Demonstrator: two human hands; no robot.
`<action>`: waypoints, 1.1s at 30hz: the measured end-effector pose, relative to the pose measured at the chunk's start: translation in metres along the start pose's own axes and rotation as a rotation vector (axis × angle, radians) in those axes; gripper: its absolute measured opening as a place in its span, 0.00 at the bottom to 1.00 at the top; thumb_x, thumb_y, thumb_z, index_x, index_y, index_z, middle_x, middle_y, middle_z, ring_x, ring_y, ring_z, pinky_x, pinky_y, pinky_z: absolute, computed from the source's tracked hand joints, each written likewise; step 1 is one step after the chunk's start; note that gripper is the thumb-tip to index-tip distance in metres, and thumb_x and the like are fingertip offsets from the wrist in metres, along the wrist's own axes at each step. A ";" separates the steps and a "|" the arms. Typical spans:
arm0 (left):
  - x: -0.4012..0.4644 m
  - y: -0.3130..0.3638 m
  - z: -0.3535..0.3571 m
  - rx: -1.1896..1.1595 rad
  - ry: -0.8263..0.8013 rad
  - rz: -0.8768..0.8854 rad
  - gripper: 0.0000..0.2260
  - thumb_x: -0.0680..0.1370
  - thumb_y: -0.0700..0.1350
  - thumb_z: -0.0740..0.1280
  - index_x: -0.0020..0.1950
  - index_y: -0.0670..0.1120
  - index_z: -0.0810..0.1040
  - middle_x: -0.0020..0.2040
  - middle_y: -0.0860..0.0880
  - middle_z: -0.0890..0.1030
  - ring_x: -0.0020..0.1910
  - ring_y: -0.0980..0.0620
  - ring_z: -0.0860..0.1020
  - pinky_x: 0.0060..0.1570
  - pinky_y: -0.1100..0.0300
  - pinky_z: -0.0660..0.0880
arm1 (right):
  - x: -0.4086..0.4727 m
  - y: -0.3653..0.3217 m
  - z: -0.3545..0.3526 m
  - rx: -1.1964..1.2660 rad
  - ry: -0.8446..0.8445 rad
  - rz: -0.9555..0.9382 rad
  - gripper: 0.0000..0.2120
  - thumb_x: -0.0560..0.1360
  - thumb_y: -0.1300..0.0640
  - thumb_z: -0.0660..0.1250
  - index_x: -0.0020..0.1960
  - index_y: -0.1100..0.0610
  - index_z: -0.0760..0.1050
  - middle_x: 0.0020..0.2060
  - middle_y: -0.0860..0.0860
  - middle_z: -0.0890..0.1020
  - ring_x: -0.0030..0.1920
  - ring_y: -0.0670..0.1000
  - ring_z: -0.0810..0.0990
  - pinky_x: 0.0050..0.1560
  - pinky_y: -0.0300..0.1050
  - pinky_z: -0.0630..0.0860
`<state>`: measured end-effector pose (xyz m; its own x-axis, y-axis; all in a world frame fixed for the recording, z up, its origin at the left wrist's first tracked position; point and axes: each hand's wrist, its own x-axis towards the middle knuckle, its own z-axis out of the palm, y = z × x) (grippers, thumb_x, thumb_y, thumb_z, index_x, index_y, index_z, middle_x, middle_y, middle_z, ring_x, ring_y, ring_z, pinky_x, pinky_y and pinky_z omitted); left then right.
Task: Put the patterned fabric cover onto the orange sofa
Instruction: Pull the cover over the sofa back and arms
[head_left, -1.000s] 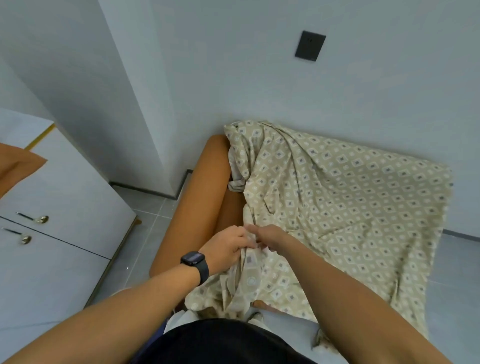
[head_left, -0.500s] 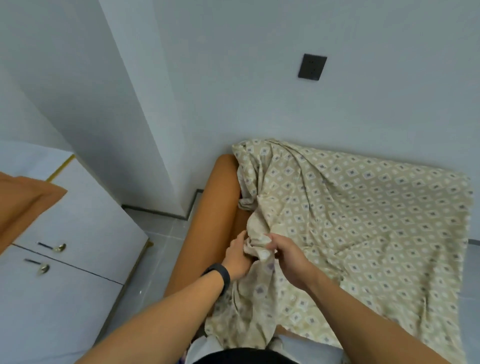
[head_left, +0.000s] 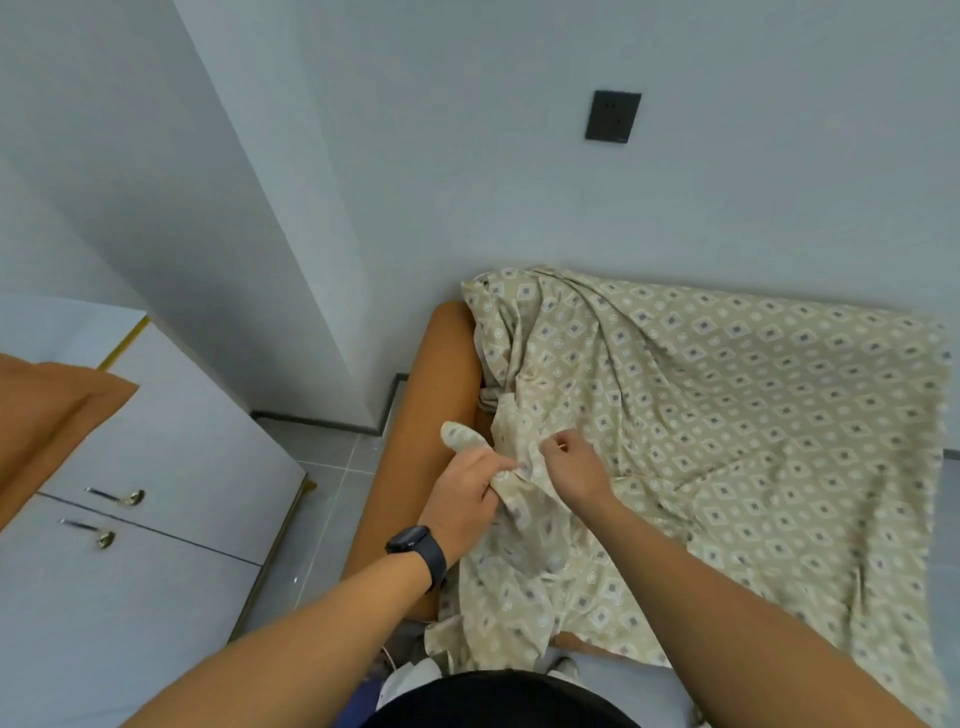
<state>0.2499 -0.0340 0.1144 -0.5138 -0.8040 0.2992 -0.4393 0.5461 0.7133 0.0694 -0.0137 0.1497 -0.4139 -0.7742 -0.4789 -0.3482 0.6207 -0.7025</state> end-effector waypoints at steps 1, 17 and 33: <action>-0.005 0.001 0.000 0.033 -0.016 0.055 0.19 0.72 0.29 0.65 0.58 0.46 0.82 0.50 0.51 0.79 0.52 0.53 0.76 0.54 0.66 0.71 | 0.001 -0.012 0.004 0.051 -0.121 0.068 0.22 0.78 0.40 0.61 0.49 0.59 0.78 0.45 0.51 0.82 0.45 0.50 0.79 0.50 0.47 0.76; 0.016 -0.020 -0.040 -1.033 0.066 -1.067 0.17 0.81 0.54 0.64 0.65 0.46 0.76 0.60 0.41 0.79 0.54 0.45 0.80 0.59 0.48 0.76 | -0.020 -0.011 0.013 0.666 -0.571 -0.008 0.14 0.57 0.55 0.68 0.32 0.53 0.62 0.33 0.50 0.67 0.36 0.49 0.66 0.46 0.46 0.66; 0.011 -0.007 -0.064 -1.036 -0.447 -0.842 0.17 0.76 0.32 0.58 0.48 0.43 0.87 0.46 0.44 0.85 0.46 0.51 0.82 0.50 0.57 0.78 | 0.003 -0.061 0.031 -0.148 -0.321 0.175 0.22 0.78 0.36 0.62 0.49 0.55 0.77 0.40 0.51 0.78 0.36 0.49 0.73 0.35 0.41 0.69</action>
<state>0.2944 -0.0621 0.1532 -0.6458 -0.5500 -0.5295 -0.0943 -0.6308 0.7702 0.1155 -0.0581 0.1751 -0.2023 -0.6396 -0.7416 -0.4228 0.7401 -0.5230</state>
